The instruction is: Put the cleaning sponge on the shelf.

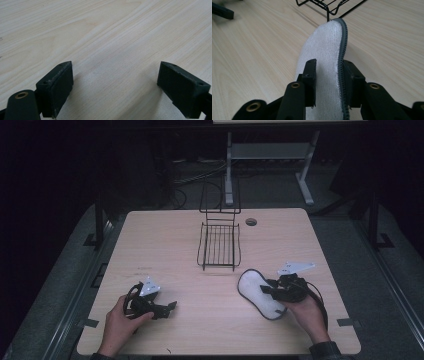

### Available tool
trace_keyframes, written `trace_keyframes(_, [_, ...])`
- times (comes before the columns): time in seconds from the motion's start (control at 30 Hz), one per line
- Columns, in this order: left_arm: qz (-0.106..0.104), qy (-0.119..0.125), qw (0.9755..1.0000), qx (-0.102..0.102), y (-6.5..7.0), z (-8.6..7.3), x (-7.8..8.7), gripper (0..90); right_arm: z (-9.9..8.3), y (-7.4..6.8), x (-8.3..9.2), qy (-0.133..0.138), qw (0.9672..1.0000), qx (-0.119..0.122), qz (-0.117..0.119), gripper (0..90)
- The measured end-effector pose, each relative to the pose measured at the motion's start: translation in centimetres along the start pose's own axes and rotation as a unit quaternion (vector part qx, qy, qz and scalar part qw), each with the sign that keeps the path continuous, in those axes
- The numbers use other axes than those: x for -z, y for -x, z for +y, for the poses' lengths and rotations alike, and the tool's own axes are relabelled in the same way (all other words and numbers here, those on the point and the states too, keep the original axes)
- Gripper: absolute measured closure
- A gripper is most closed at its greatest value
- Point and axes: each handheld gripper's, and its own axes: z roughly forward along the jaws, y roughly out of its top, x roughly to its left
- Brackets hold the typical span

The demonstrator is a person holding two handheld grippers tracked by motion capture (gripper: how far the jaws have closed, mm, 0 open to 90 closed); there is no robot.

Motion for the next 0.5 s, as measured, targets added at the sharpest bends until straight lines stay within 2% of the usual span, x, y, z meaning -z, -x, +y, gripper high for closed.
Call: trace_keyframes(0.5, [0.000, 0.000, 1.0000, 0.001, 0.01, -0.01, 0.00, 12.6, 0.31, -0.13, 0.92, 0.019, 0.9994, -0.002, 0.027, 76.1])
